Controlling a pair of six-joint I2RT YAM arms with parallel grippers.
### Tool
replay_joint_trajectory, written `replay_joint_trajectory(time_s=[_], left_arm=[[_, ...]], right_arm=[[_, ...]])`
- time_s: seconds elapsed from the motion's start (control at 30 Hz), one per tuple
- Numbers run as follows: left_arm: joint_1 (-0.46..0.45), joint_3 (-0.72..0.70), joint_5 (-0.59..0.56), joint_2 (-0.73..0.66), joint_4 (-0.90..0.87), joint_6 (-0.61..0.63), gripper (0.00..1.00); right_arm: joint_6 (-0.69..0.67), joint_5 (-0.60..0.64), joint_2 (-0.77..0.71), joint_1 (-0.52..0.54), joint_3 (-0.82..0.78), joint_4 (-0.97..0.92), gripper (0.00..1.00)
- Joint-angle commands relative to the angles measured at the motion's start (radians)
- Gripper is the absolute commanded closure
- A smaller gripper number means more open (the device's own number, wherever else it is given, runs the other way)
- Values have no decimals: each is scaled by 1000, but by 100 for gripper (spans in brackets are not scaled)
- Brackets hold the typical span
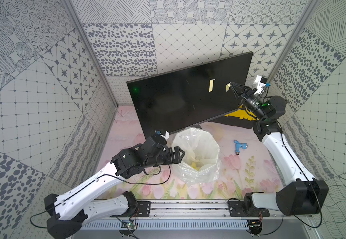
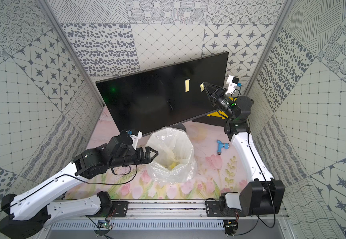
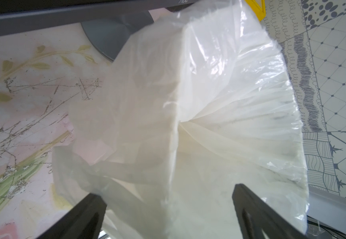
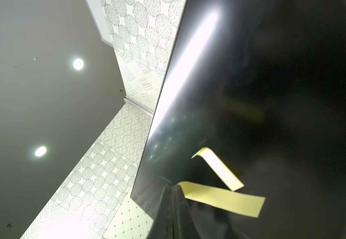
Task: Remove the sticky note from the monitor
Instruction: Tear off the sticky note from the monitor, then place the sticky note in the trash bin.
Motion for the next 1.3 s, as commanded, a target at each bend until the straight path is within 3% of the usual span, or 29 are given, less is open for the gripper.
replay_joint_trajectory(time_s=[0.0, 0.23, 0.43, 0.47, 0.5, 0.57, 0.6, 0.67, 0.73, 1.03, 1.27], left_arm=[[-6, -8, 21, -5, 49, 21, 1], [-7, -18, 14, -17, 50, 18, 1], [-6, -17, 10, -22, 39, 15, 1], [-6, -18, 8, -22, 39, 15, 1], [-6, -17, 9, -20, 39, 15, 1], [-8, -12, 10, -18, 35, 15, 1], [-8, -12, 11, -18, 33, 15, 1], [-6, -12, 9, -19, 31, 13, 1], [-6, -10, 7, -22, 31, 14, 1], [-7, 2, 10, -20, 24, 18, 1], [-7, 7, 5, -23, 21, 21, 1]], right_arm=[[-95, -84, -98, 73, -43, -112, 100], [-385, -94, -262, 322, -131, -506, 100], [-423, -54, -325, 442, -248, -634, 100], [-430, -44, -328, 464, -273, -655, 96], [-439, -27, -327, 481, -287, -671, 86], [-462, -7, -322, 502, -303, -701, 56], [-468, -1, -322, 509, -308, -706, 47], [-471, 9, -323, 516, -304, -708, 36], [-475, 12, -322, 516, -283, -713, 32], [-549, 17, -296, 515, -132, -790, 31], [-696, 46, -284, 516, -45, -953, 30]])
